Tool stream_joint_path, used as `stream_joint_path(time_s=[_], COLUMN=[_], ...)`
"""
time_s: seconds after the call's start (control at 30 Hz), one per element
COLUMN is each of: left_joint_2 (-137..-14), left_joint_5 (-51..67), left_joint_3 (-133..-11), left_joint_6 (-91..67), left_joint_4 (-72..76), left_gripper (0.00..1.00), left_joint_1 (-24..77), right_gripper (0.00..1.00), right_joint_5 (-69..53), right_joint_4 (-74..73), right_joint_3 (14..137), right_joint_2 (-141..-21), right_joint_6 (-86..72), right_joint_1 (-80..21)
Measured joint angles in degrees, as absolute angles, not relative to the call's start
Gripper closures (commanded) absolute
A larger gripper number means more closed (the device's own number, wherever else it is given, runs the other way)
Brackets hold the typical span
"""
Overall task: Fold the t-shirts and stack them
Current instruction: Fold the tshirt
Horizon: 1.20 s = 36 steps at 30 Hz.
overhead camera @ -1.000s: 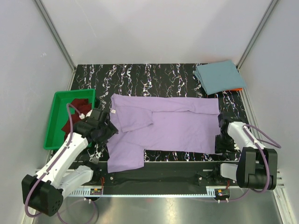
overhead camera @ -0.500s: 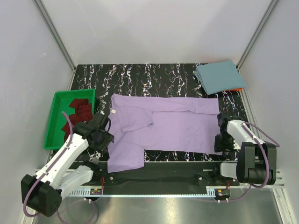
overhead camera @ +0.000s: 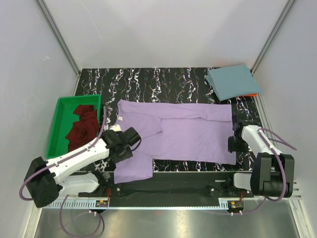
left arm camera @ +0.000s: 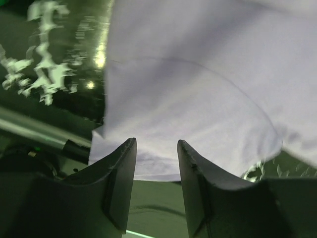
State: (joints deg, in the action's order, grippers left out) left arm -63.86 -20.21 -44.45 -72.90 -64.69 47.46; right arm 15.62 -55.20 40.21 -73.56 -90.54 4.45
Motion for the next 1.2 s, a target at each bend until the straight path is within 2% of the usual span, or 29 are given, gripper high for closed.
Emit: stream_joint_path(time_s=[0.17, 0.27, 0.33, 0.4, 0.5, 0.53, 0.73, 0.93, 1.07, 1.2], left_joint_2=[-61.3, -57.2, -55.5, -55.6, -61.1, -64.1, -82.1, -86.1, -94.0, -98.4], left_joint_5=[-19.1, -15.8, -14.0, -12.3, -11.2, -11.2, -13.6, -16.4, -18.2, -17.4], left_joint_3=[-44.1, -42.9, -42.8, -42.7, -43.2, -43.7, -51.5, -53.8, -56.6, -58.5], left_joint_6=[-63.8, -56.6, -52.9, -50.5, -47.4, -46.4, -41.5, -36.0, -33.1, -30.5], left_joint_4=[-58.6, -54.8, -53.7, -52.4, -51.7, -51.7, -54.5, -54.8, -55.8, -53.9], left_gripper=[0.46, 0.46, 0.46, 0.45, 0.43, 0.43, 0.41, 0.39, 0.43, 0.55], left_joint_1=[57.1, 59.5, 62.3, 65.0, 68.8, 69.8, 74.3, 74.3, 73.9, 72.4], right_gripper=[1.00, 1.00, 0.95, 0.84, 0.72, 0.71, 0.67, 0.67, 0.67, 0.67], right_joint_5=[16.0, 15.8, 15.4, 14.3, 10.6, 9.4, 4.6, 1.8, 0.5, -0.1], right_joint_4=[-54.6, -52.7, -50.8, -48.5, -42.4, -40.9, -34.5, -29.8, -28.2, -27.9], right_joint_3=[41.9, 41.9, 41.9, 41.9, 41.9, 42.0, 45.8, 47.8, 47.8, 48.0], right_joint_2=[-71.3, -70.6, -70.2, -69.5, -67.7, -67.2, -63.9, -60.7, -60.4, -60.0], right_joint_6=[-87.1, -83.9, -81.0, -77.5, -70.3, -68.3, -56.9, -52.2, -50.5, -49.3], right_joint_1=[4.4, 4.4, 4.4, 4.4, 4.4, 4.5, 4.4, 4.4, 4.5, 4.5])
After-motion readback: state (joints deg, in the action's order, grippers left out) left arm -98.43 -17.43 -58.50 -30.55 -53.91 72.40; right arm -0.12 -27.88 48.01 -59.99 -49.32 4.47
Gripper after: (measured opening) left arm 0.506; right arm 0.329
